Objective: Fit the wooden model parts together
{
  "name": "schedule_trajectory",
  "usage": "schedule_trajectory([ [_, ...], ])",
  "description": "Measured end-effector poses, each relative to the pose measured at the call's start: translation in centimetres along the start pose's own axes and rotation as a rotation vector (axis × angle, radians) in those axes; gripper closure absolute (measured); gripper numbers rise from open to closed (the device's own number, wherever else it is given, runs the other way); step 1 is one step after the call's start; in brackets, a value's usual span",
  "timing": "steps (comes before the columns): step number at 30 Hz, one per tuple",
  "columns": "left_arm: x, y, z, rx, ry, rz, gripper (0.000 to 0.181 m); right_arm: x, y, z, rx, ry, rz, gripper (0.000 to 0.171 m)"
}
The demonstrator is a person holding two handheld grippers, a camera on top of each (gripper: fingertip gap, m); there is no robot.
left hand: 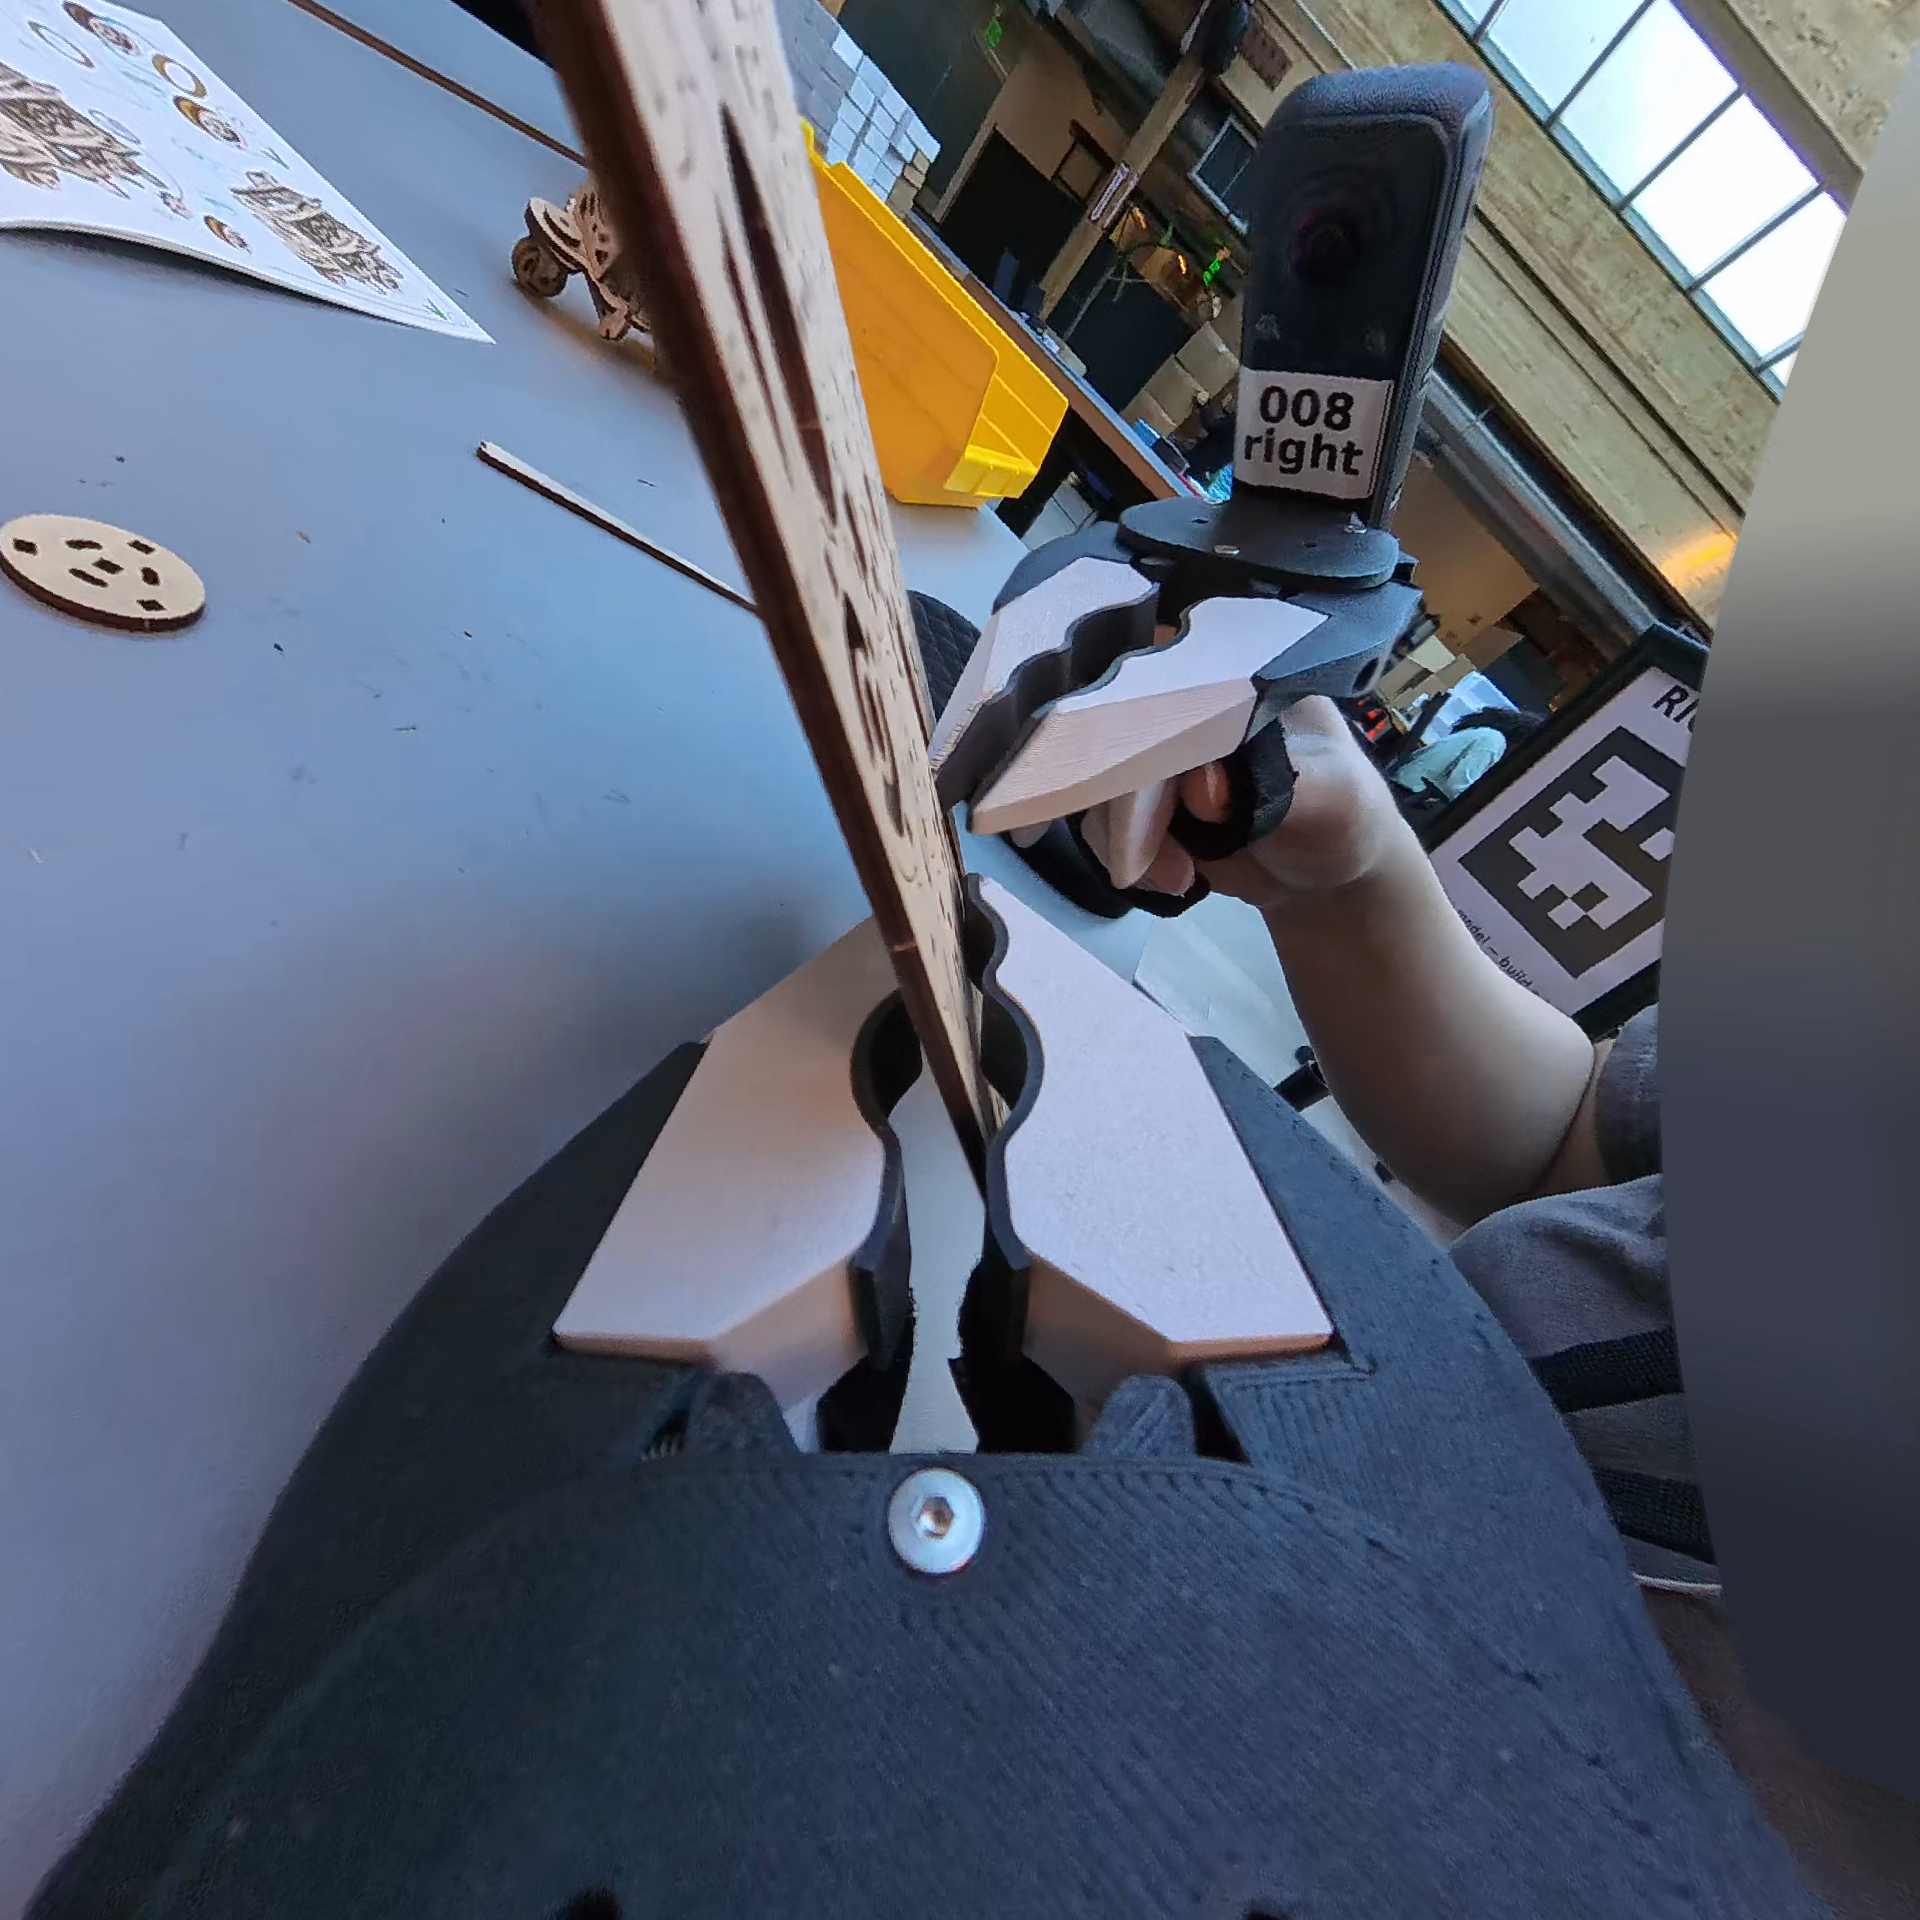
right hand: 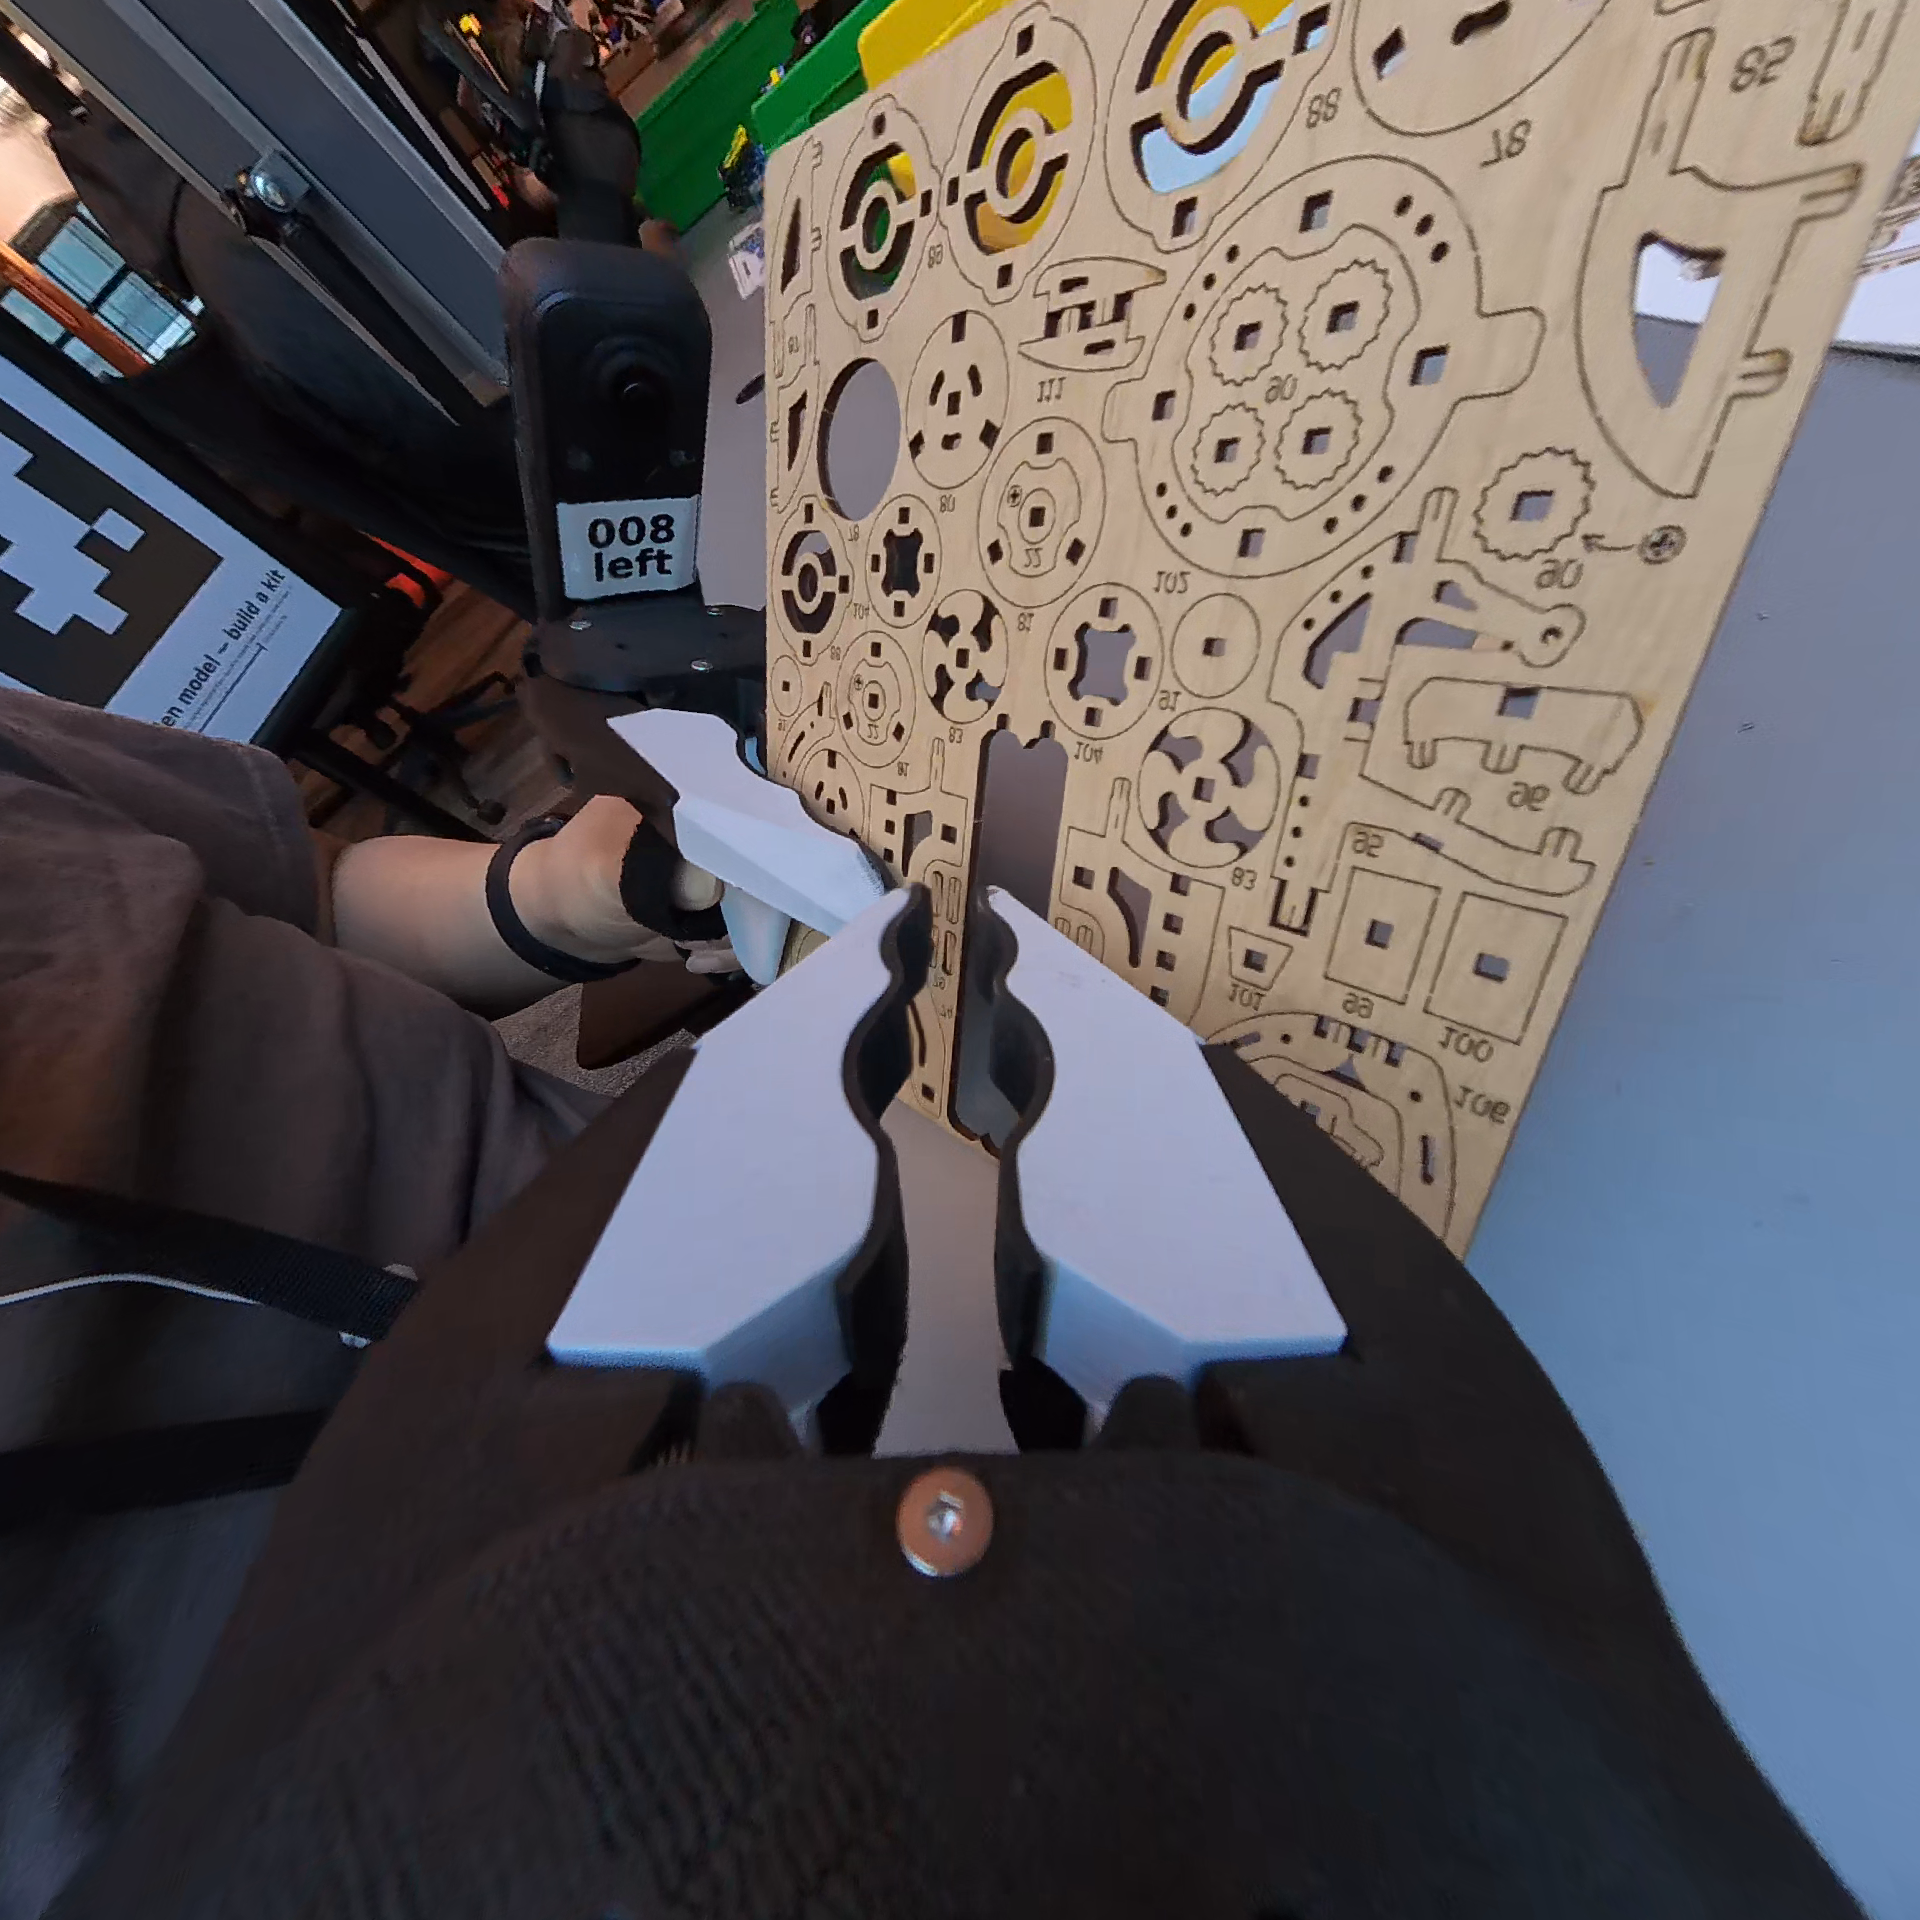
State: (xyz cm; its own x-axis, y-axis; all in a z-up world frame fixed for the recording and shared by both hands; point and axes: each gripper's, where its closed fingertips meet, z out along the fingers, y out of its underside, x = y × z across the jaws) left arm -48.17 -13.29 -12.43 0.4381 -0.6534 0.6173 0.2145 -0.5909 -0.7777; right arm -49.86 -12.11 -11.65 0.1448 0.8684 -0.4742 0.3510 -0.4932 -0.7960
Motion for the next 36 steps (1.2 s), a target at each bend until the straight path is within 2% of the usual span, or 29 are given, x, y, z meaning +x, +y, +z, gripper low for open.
schedule_trajectory([
  [3,0.1,-0.1,-0.1,0.006,0.009,0.002,0.180,-0.2,0.0,-0.1,0.015,-0.024,0.017,0.171],
  [10,0.2,0.1,0.0,0.000,0.000,0.021,0.180,-0.3,0.2,-0.1,0.017,-0.084,0.081,0.169],
  [21,-0.2,-0.1,-0.1,0.021,-0.042,0.033,0.179,0.2,0.7,0.0,-0.067,0.100,-0.055,0.163],
  [29,0.0,0.0,0.0,0.015,-0.044,0.062,0.180,-0.4,0.5,0.1,0.031,-0.058,0.115,0.161],
  [36,-0.3,0.2,0.0,0.005,-0.063,0.058,0.180,0.3,0.8,0.3,0.030,-0.025,0.117,0.167],
])
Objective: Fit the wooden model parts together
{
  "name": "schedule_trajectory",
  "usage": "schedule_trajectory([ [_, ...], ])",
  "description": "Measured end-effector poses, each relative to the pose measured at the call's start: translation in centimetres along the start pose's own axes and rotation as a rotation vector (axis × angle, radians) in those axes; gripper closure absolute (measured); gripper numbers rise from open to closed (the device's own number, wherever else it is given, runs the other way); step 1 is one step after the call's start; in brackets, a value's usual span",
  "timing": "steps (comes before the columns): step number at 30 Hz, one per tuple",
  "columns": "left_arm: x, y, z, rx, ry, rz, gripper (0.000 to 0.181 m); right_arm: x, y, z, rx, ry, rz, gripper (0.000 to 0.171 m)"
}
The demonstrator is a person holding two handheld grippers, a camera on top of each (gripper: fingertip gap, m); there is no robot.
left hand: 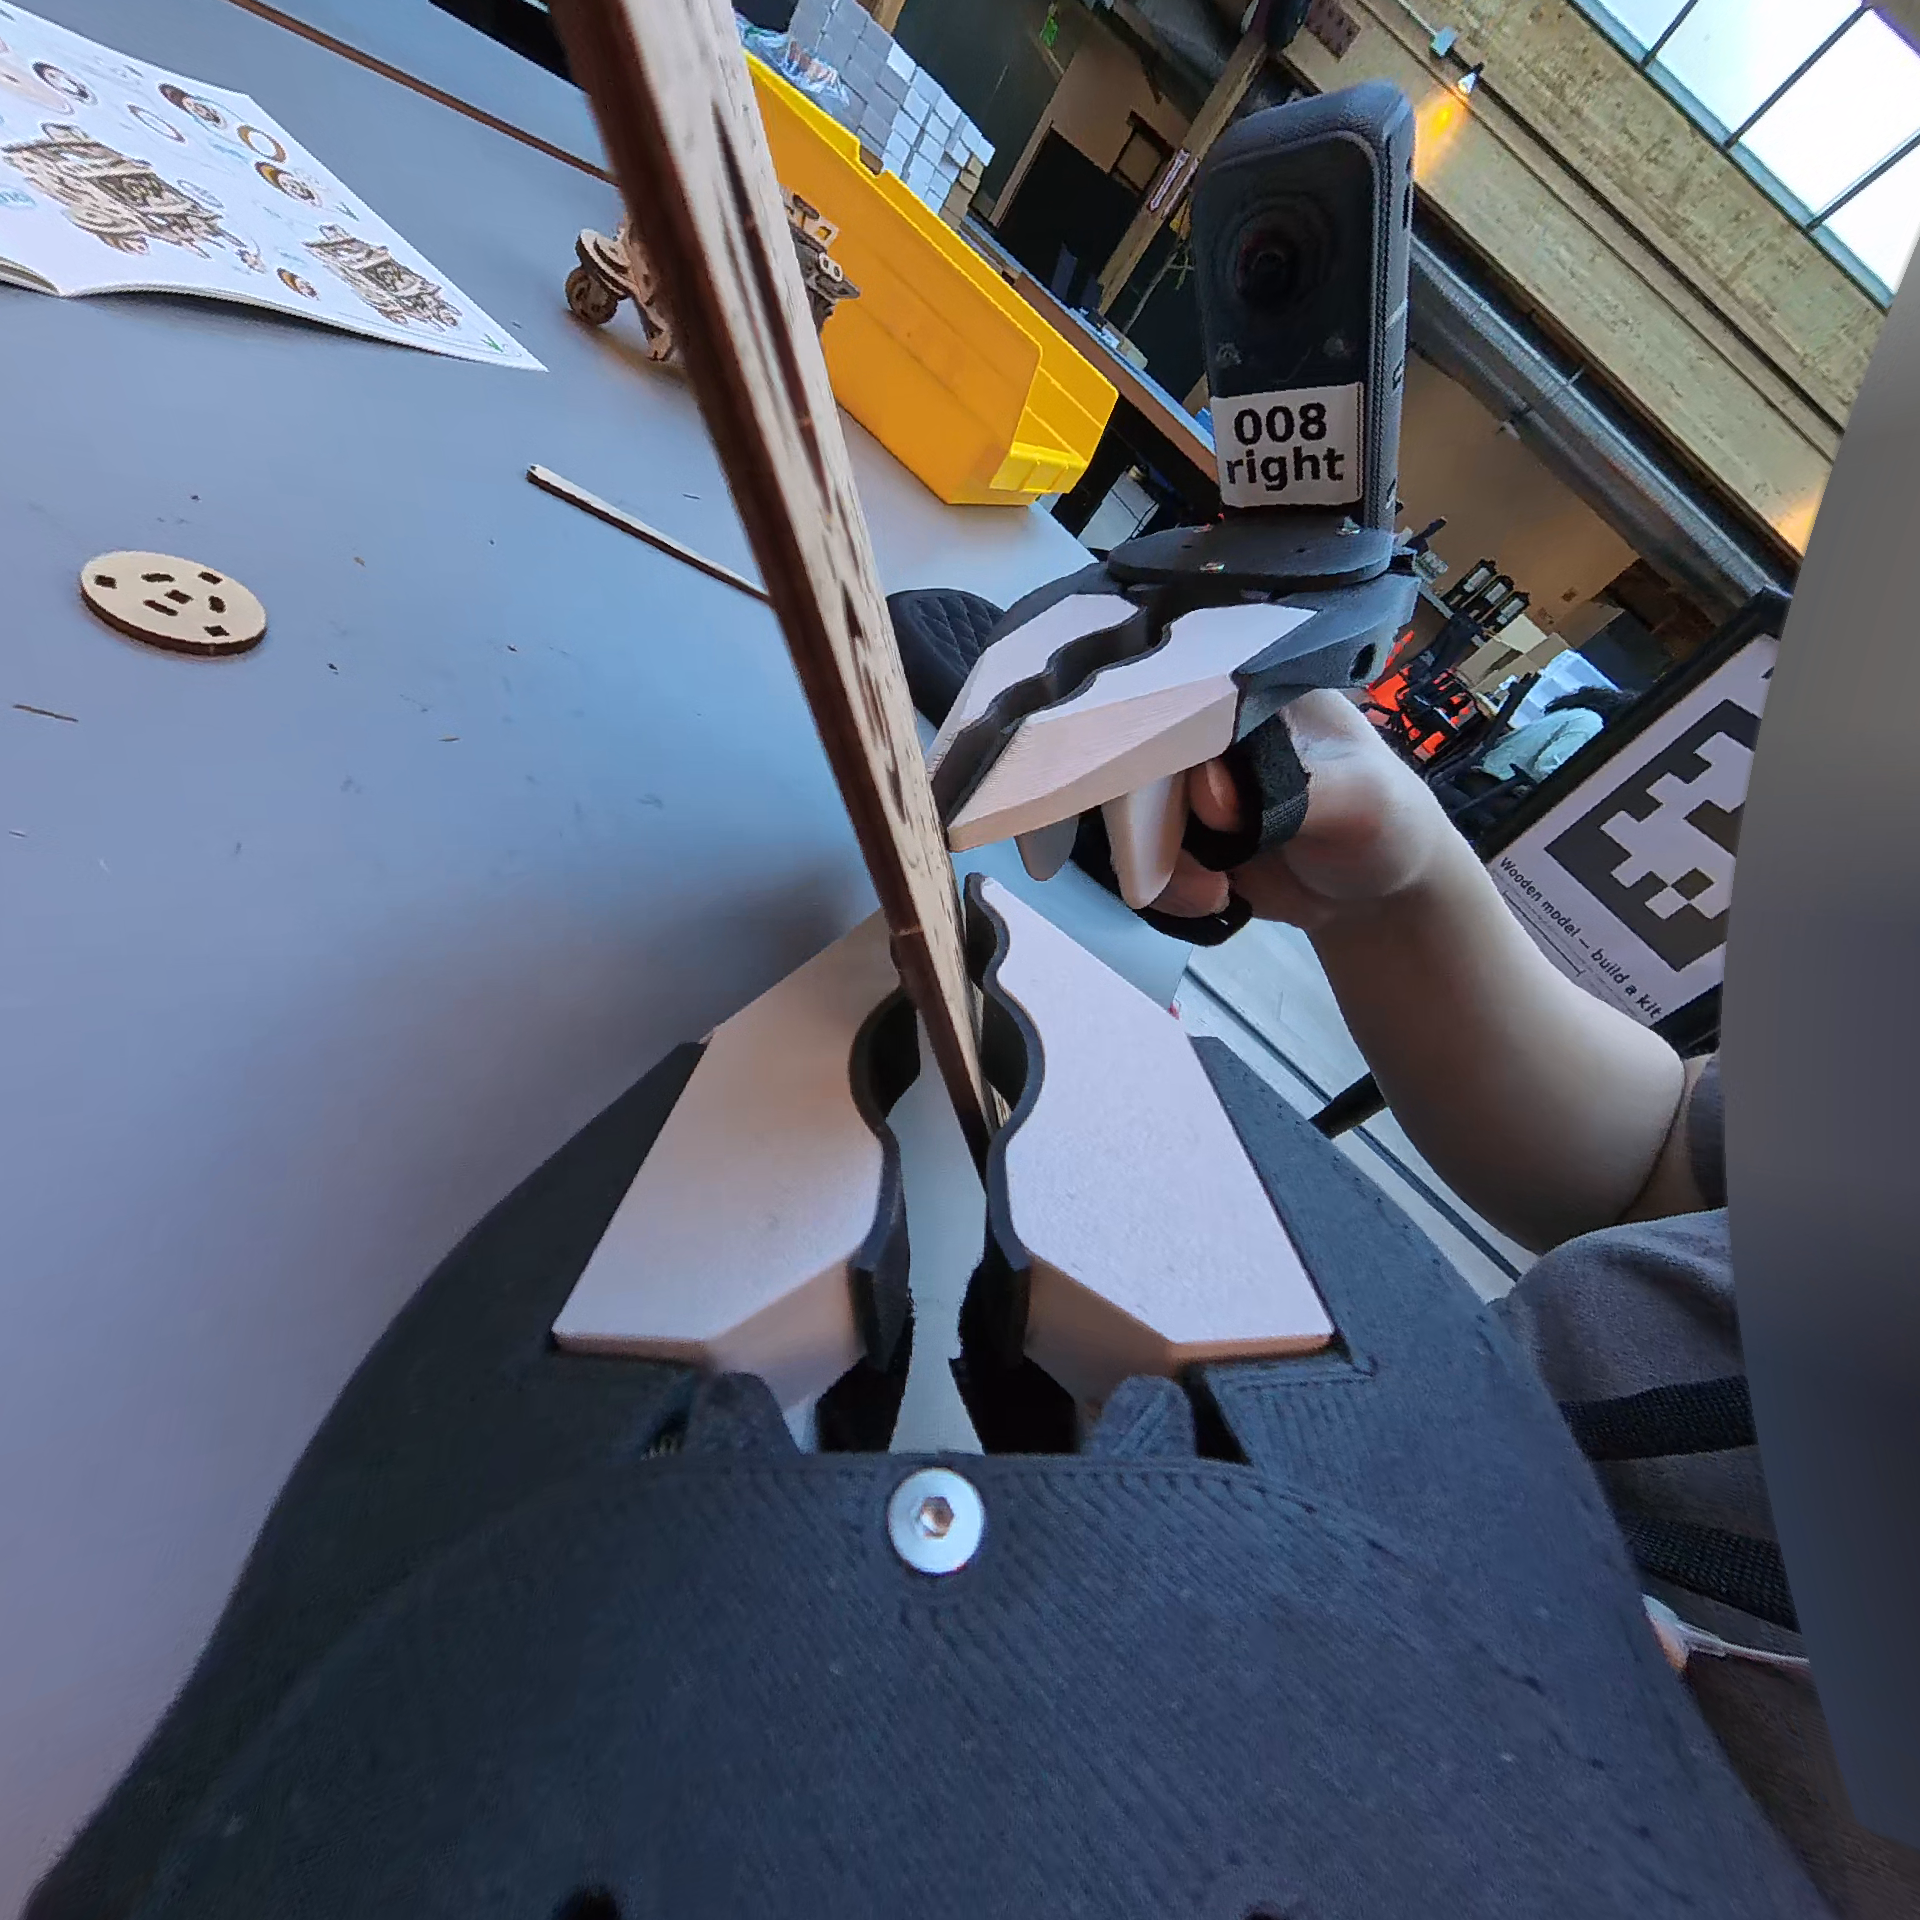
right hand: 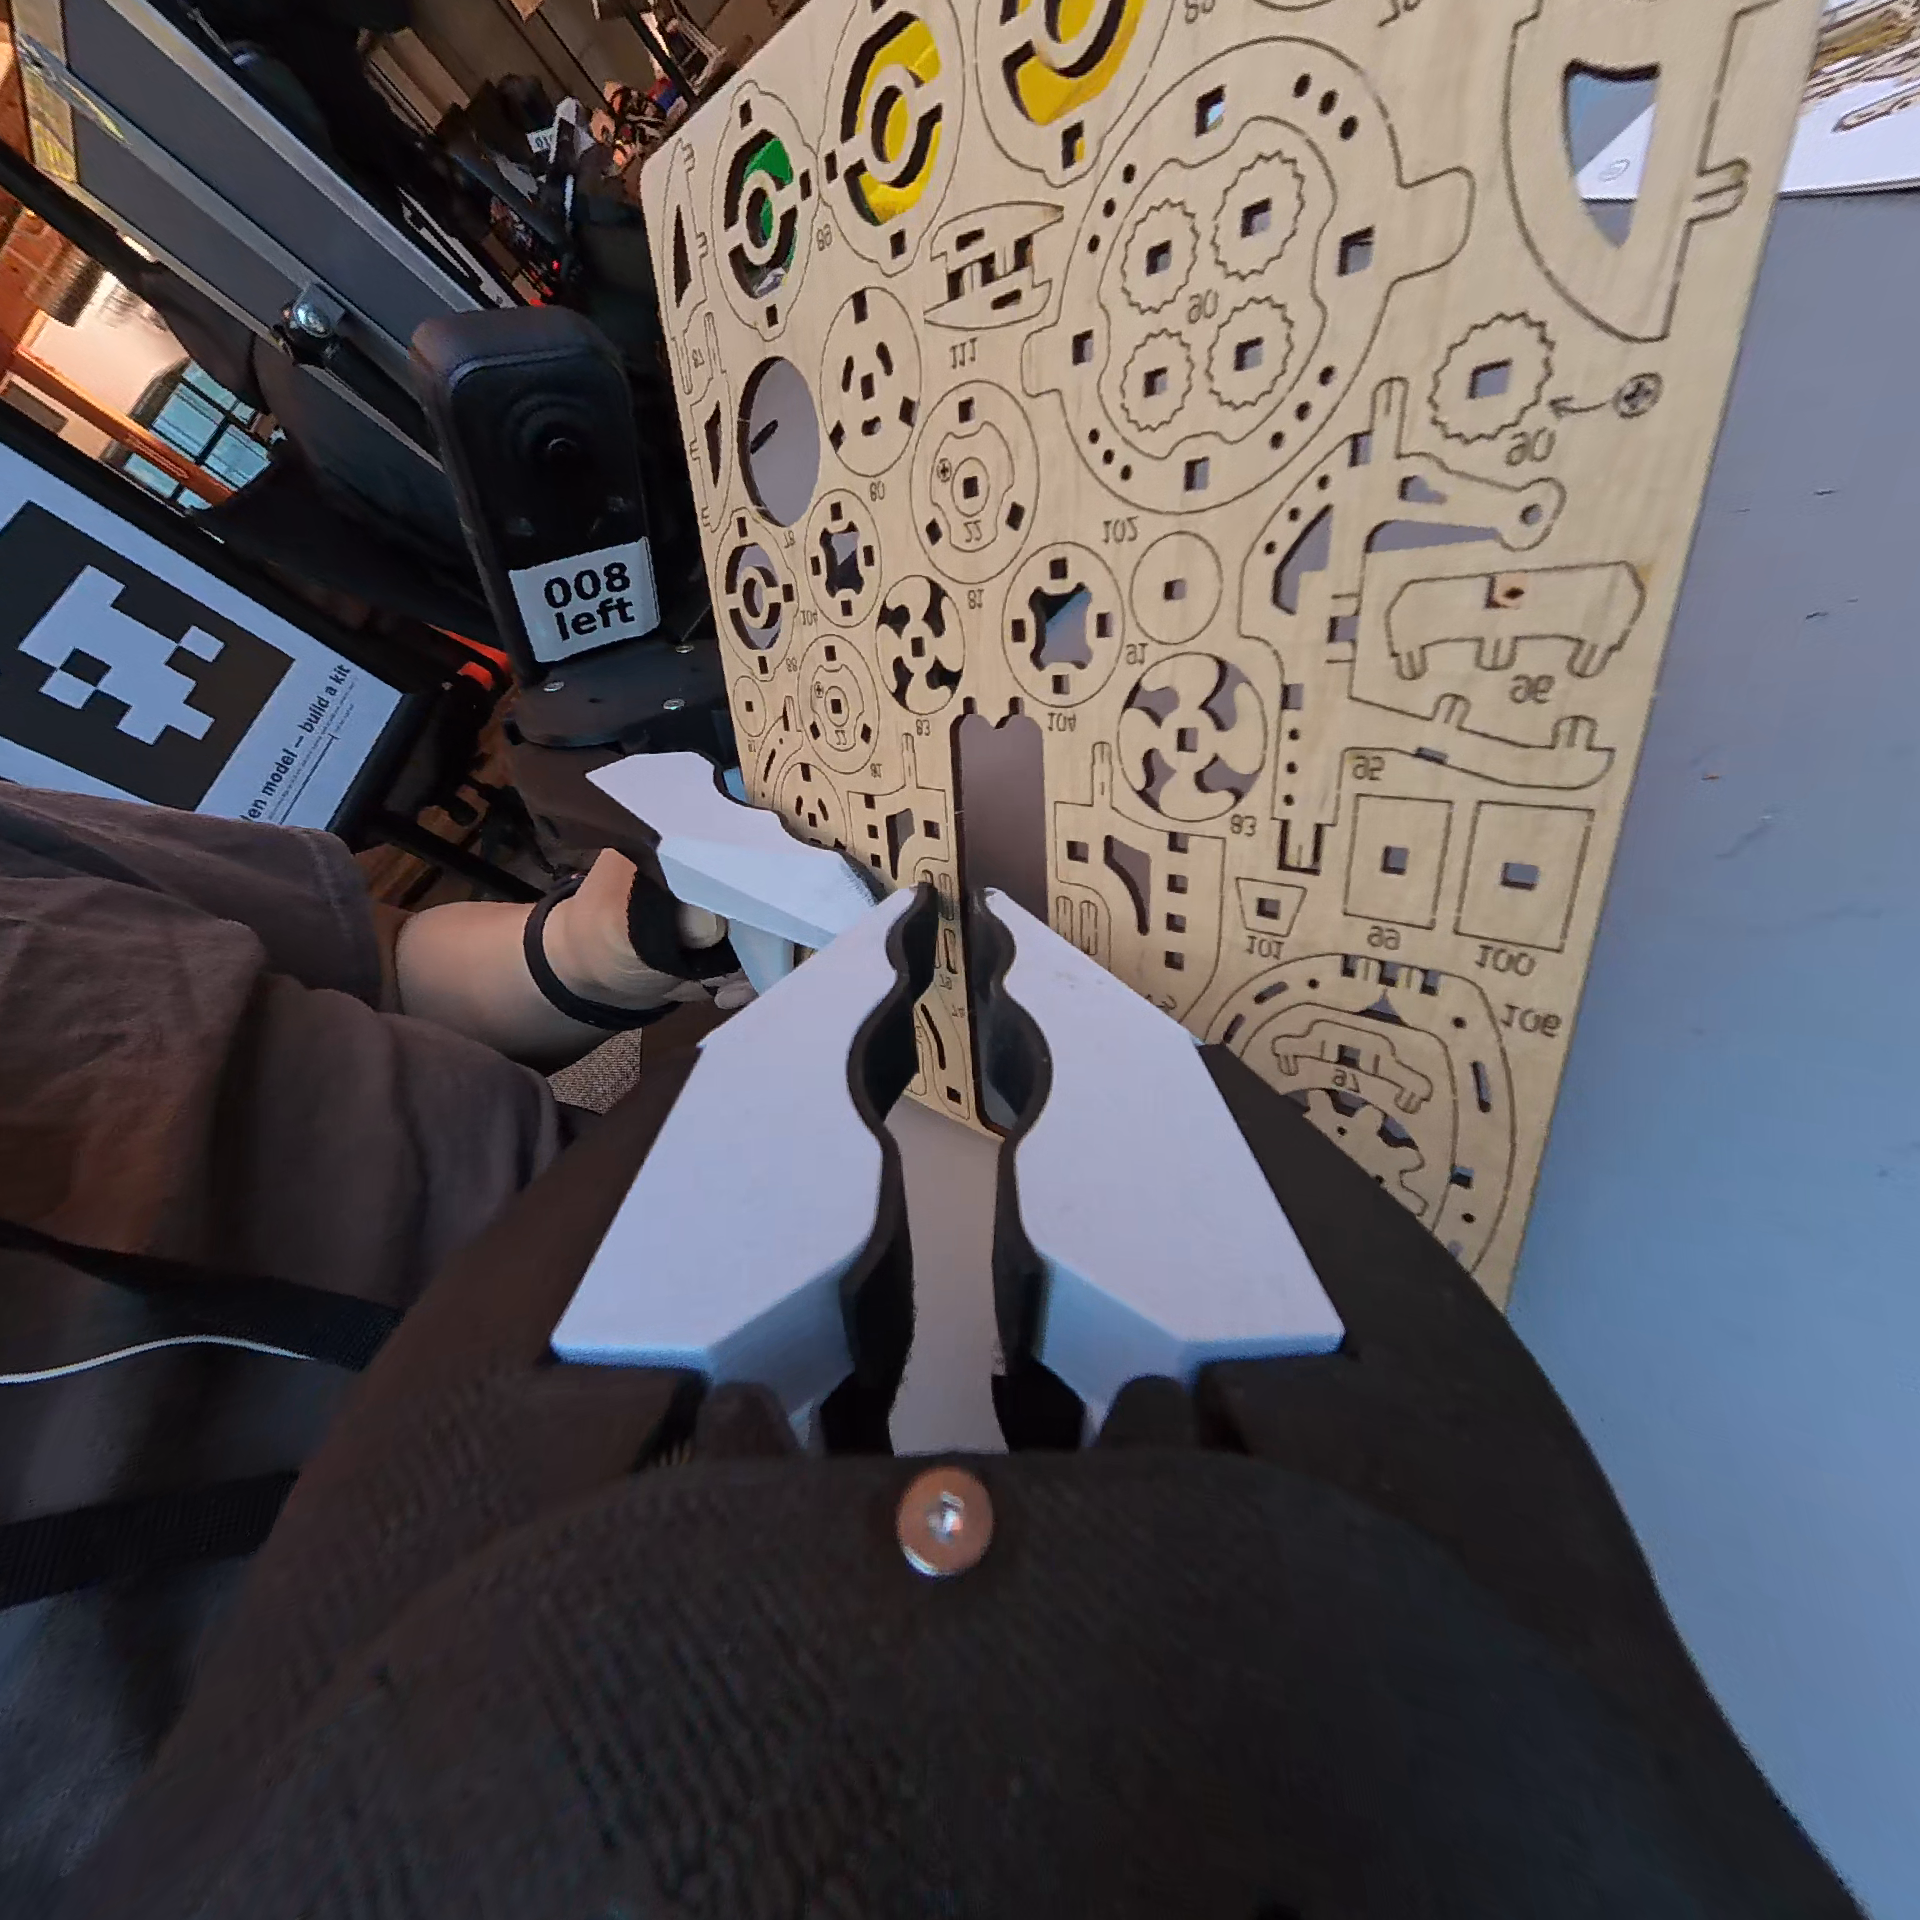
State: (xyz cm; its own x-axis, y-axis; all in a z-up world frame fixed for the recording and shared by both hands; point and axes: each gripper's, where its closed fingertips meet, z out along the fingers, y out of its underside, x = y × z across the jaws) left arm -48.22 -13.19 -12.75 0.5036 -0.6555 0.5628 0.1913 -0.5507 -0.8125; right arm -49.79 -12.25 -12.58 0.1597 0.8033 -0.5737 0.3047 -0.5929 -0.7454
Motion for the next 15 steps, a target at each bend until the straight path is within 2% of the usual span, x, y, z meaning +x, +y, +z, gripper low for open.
schedule_trajectory([
  [15,-0.3,0.3,0.2,-0.019,-0.022,-0.004,0.180,0.6,1.2,-0.3,0.004,0.038,0.035,0.166],
])
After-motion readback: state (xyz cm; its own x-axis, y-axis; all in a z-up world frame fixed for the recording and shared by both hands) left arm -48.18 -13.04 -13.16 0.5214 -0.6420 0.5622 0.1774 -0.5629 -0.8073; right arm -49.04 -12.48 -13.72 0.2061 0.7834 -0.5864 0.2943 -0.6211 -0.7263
